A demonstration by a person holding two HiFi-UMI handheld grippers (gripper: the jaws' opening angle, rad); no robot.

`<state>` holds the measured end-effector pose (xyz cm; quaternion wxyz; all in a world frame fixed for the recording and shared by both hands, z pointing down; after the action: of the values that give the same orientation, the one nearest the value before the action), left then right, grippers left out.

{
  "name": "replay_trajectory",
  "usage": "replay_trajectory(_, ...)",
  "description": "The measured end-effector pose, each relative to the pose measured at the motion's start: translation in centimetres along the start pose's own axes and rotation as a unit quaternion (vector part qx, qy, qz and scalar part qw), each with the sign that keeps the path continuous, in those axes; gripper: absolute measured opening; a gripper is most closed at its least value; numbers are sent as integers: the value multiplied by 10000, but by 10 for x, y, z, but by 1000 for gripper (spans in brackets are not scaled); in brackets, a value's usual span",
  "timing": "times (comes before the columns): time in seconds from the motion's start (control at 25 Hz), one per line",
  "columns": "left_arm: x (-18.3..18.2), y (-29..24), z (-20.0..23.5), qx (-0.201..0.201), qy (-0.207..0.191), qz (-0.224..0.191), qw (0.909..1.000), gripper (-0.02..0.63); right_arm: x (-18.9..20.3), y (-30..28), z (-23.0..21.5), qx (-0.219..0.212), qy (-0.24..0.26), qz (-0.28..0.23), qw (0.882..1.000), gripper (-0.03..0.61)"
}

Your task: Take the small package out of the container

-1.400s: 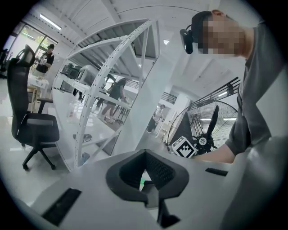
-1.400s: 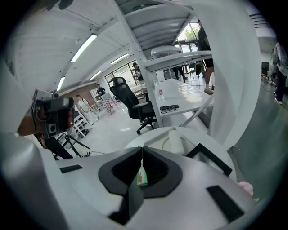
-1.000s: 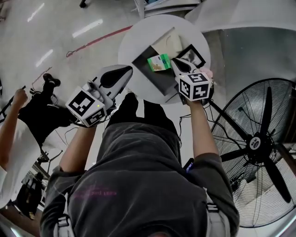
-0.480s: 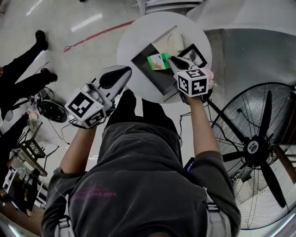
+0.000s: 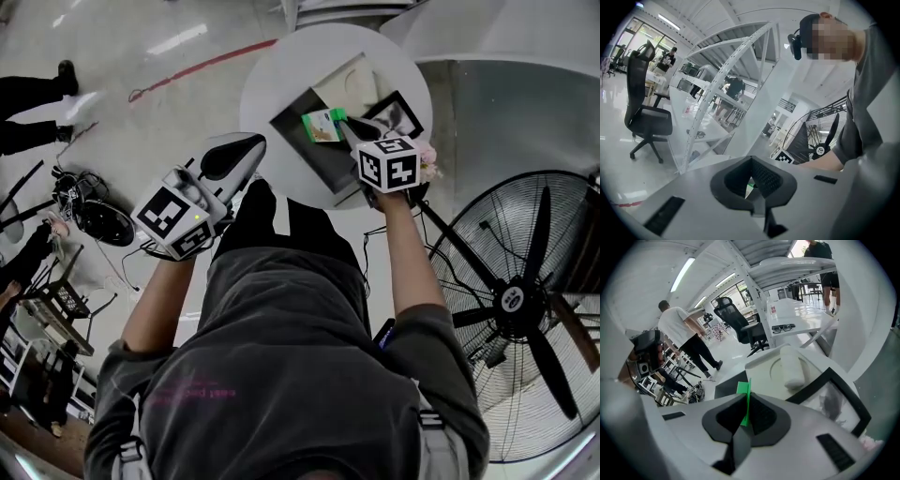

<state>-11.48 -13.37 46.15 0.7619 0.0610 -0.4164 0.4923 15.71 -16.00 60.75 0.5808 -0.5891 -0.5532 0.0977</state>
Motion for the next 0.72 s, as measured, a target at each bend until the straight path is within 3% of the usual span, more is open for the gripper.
replay_trajectory(0.72,-16,25,-18,270,-389,-51,9989,15,-13,42,28,260,-91,-643,9975,25)
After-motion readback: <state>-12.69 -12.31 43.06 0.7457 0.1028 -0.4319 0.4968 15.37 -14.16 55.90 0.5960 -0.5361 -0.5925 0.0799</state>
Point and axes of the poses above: the fingertips, and each gripper's own axes: y backward along the fingers, z to its left, x out of its underside, the point moved 9 cm from there along y, backward along the fingers, and after that the axes turned 10 degrees about y, right-handed, at the moved point
